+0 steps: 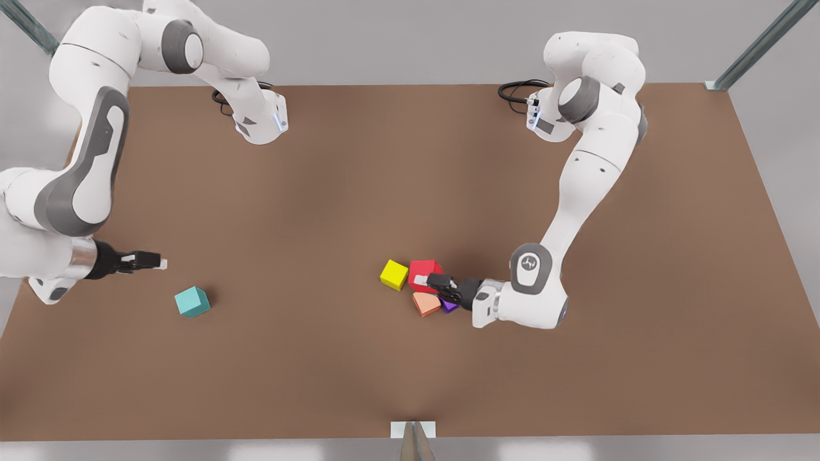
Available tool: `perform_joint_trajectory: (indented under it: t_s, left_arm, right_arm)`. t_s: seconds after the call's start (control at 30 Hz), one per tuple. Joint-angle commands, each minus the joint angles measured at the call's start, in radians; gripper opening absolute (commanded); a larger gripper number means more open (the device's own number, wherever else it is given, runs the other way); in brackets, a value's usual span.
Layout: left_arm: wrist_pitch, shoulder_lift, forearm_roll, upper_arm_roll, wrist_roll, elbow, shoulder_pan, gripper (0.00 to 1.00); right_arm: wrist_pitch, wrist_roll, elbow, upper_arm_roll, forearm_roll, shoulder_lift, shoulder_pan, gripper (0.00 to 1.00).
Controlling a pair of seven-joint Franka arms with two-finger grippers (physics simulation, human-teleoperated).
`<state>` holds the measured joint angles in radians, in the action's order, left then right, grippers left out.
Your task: Pick up red wooden cube and pass to hand red wooden cube and place in blue wooden cube
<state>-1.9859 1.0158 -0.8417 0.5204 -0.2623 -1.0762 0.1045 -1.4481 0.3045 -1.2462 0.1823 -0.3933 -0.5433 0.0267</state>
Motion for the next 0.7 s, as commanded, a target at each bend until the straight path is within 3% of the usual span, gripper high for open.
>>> perform_joint_trajectory:
  t_s: [0.0, 0.07, 0.2, 0.27, 0.67]
  left_arm:
    - [-0.185, 0.012, -0.040, 0.018, 0.721, 0.004, 0.006, 0.73]
    - [-0.185, 0.030, -0.040, 0.032, 0.735, 0.018, 0.018, 0.73]
    - [-0.183, 0.063, -0.040, 0.062, 0.718, 0.048, 0.046, 0.73]
    - [-0.148, 0.064, -0.040, 0.069, 0.456, 0.048, 0.046, 0.72]
    - [-0.156, 0.066, -0.043, 0.082, 0.443, 0.053, 0.046, 0.72]
  right_arm:
    - [0.058, 0.738, -0.012, -0.003, -0.475, -0.105, -0.004, 1.00]
    - [0.043, 1.038, 0.019, -0.086, -0.601, -0.158, -0.021, 1.00]
    - [-0.044, 1.317, 0.122, -0.231, -0.717, -0.329, -0.025, 1.00]
    - [-0.061, 1.360, 0.113, -0.238, -0.780, -0.337, -0.057, 1.00]
    - [-0.258, 1.619, 0.005, -0.236, -0.980, -0.343, -0.203, 1.00]
